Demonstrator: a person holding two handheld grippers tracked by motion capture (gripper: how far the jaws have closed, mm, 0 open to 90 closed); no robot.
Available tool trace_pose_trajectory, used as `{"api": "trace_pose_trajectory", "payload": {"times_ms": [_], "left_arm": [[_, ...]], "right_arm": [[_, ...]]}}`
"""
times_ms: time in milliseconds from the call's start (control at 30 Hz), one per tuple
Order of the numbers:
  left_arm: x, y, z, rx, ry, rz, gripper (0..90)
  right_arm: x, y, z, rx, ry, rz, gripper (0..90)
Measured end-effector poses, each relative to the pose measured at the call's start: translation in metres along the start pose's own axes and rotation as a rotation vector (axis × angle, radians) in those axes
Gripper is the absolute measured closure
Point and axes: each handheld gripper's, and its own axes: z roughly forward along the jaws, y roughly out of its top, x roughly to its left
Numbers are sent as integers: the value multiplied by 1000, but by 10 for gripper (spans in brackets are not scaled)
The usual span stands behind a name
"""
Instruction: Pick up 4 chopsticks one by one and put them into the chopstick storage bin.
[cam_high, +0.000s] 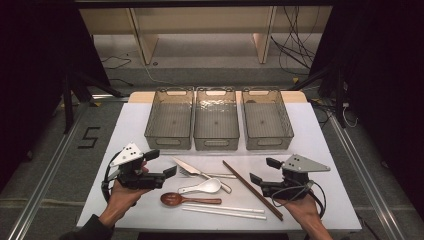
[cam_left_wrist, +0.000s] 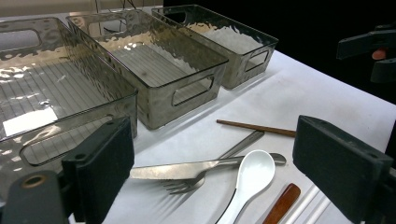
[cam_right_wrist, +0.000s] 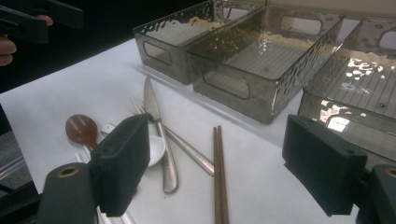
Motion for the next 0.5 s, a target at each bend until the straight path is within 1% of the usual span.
{"api": "trace_pose_trajectory", "payload": {"times_ms": [100, 133, 300, 433, 500], "left_arm": [[0, 0, 1, 3, -3, 2, 120], [0, 0, 1, 5, -3, 2, 120], [0, 0, 1, 4, -2, 6, 120], [1, 1, 0, -2, 4, 4, 120], [1, 1, 1, 1, 7, 11, 120]], "right_arm": [[-1, 0, 1, 10, 0, 3, 245], [-2, 1, 1, 23, -1, 7, 246], [-2, 2, 3, 69, -11, -10, 252], [-4, 4, 4, 85, -8, -13, 257], [-6, 7, 7, 108, -2, -20, 269]]}}
